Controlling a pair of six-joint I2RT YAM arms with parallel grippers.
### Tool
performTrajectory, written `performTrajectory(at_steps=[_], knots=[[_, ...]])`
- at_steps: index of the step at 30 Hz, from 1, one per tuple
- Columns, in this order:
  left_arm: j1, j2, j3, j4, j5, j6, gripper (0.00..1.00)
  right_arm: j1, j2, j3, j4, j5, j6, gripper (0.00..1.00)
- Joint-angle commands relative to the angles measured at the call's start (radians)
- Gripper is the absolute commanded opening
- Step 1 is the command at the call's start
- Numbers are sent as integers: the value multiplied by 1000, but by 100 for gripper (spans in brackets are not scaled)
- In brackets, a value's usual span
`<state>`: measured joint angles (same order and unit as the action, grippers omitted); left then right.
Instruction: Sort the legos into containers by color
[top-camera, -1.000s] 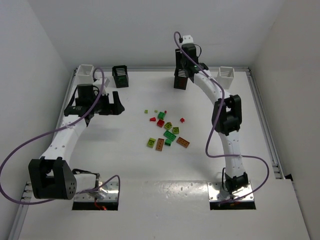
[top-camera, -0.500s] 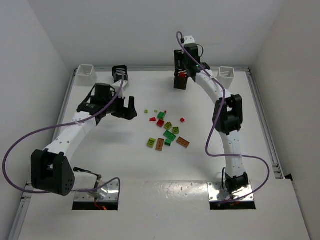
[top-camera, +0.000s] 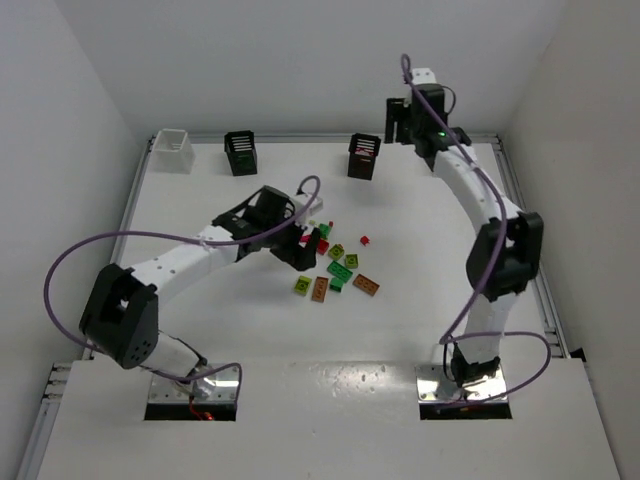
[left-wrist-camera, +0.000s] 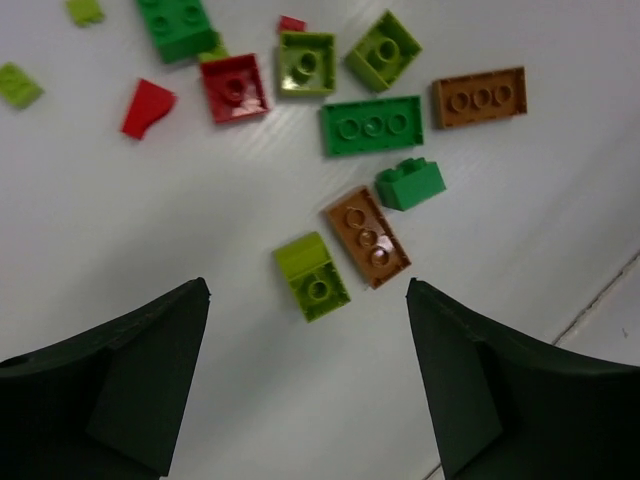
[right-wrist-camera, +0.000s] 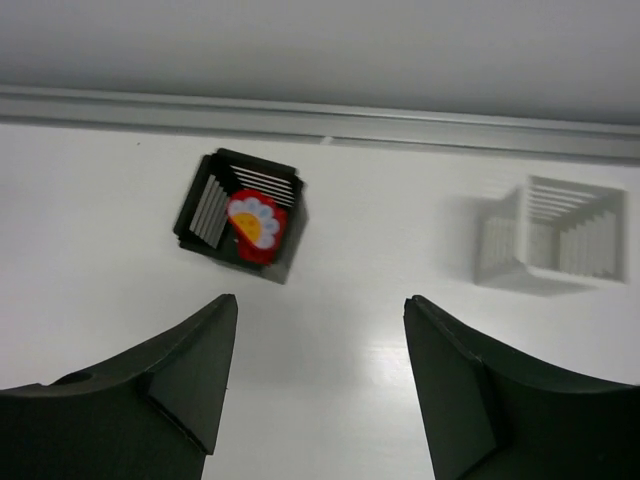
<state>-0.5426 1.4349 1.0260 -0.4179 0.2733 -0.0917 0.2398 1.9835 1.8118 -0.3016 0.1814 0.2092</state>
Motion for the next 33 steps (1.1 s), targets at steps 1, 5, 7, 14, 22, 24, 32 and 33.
performTrajectory(at_steps=[1,5,7,14,22,24,32,33], knots=[[-92,50,42,30,-46,-2,84,-48,-187,-151,-5,-31,13,67],[-206,102,66,39,-17,64,78,-88,-320,-287,-5,-65,13,67],[-217,130,100,13,35,133,78,-100,-348,-333,-14,-110,13,67],[-227,245,190,-68,129,384,78,-132,-368,-333,-44,-279,13,66],[-237,354,272,-171,201,584,75,-160,-368,-324,-53,-319,32,65],[-246,386,281,-171,175,596,72,-169,-368,-334,-53,-319,41,65],[-255,440,260,-134,133,626,59,-188,-368,-335,-53,-347,50,65],[-264,440,259,-122,121,626,58,-188,-368,-335,-53,-347,50,65]])
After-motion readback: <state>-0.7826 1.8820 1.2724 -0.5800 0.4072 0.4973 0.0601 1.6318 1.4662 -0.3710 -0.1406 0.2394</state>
